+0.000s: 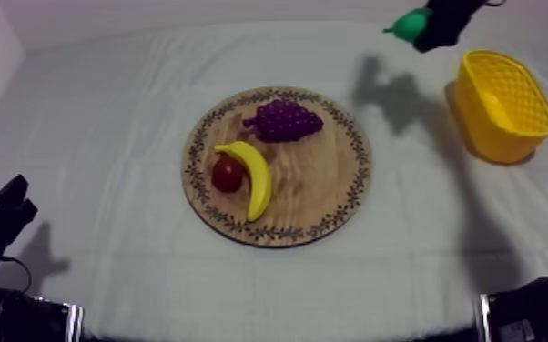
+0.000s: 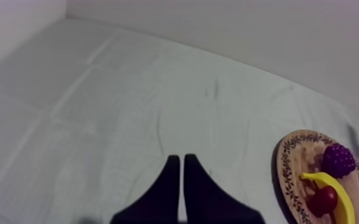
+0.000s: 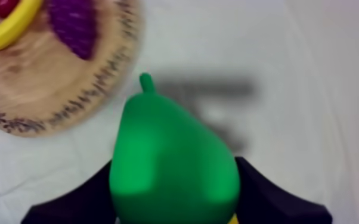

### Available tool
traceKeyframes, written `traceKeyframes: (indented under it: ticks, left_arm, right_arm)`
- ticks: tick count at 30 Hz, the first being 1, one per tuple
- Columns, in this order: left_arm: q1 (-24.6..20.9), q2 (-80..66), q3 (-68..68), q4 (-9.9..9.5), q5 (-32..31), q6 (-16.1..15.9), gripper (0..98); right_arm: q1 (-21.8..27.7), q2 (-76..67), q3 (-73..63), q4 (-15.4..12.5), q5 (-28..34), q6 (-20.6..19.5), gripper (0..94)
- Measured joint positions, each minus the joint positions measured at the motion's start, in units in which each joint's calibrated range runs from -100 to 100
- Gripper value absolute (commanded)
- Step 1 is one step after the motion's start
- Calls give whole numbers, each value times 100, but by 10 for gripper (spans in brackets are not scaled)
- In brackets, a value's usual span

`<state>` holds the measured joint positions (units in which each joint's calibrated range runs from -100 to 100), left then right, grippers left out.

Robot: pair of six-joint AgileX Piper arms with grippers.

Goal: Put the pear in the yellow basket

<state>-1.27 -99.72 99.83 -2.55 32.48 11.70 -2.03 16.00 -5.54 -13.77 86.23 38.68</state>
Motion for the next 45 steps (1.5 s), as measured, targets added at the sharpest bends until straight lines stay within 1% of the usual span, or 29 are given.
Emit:
traceKeyframes:
  ticks: [5, 8, 13, 16, 19, 22, 25, 27, 30, 34, 38, 43, 45]
  left_arm:
    - [0, 0, 0, 0, 0, 0, 1]
    - [0, 0, 0, 0, 0, 0, 1]
    - [0, 0, 0, 0, 0, 0, 1]
    - [0, 0, 0, 0, 0, 0, 1]
    - [0, 0, 0, 0, 0, 0, 1]
    - [0, 0, 0, 0, 0, 0, 1]
    - [0, 0, 0, 0, 0, 0, 1]
    - [0, 0, 0, 0, 0, 0, 1]
    - [0, 0, 0, 0, 0, 0, 1]
    - [0, 0, 0, 0, 0, 0, 1]
    - [0, 0, 0, 0, 0, 0, 1]
    - [0, 0, 0, 0, 0, 0, 1]
    - [0, 0, 0, 0, 0, 0, 1]
  right_arm:
    - [636, -117, -9, 43, -130, -101, 474]
    - [956, -119, 38, 86, -214, -96, 476]
    - [1330, -25, 269, 201, -509, -113, 505]
    - [1412, 77, 477, 318, -787, -168, 561]
    - [1416, 115, 733, 356, -1035, -219, 671]
    - [1394, 110, 964, 487, -1157, -317, 759]
    - [1356, 26, 1146, 584, -1221, -382, 814]
    - [1318, -90, 1168, 630, -1222, -464, 820]
    - [1337, -343, 1290, 572, -1335, -578, 778]
    - [1423, -869, 1770, 444, -1434, -545, 659]
    - [1387, -1565, 2459, 206, -1729, -630, 479]
    - [1151, -2731, 3391, 240, -2236, -955, 239]
    - [1031, -3188, 3744, 223, -2436, -1111, 164]
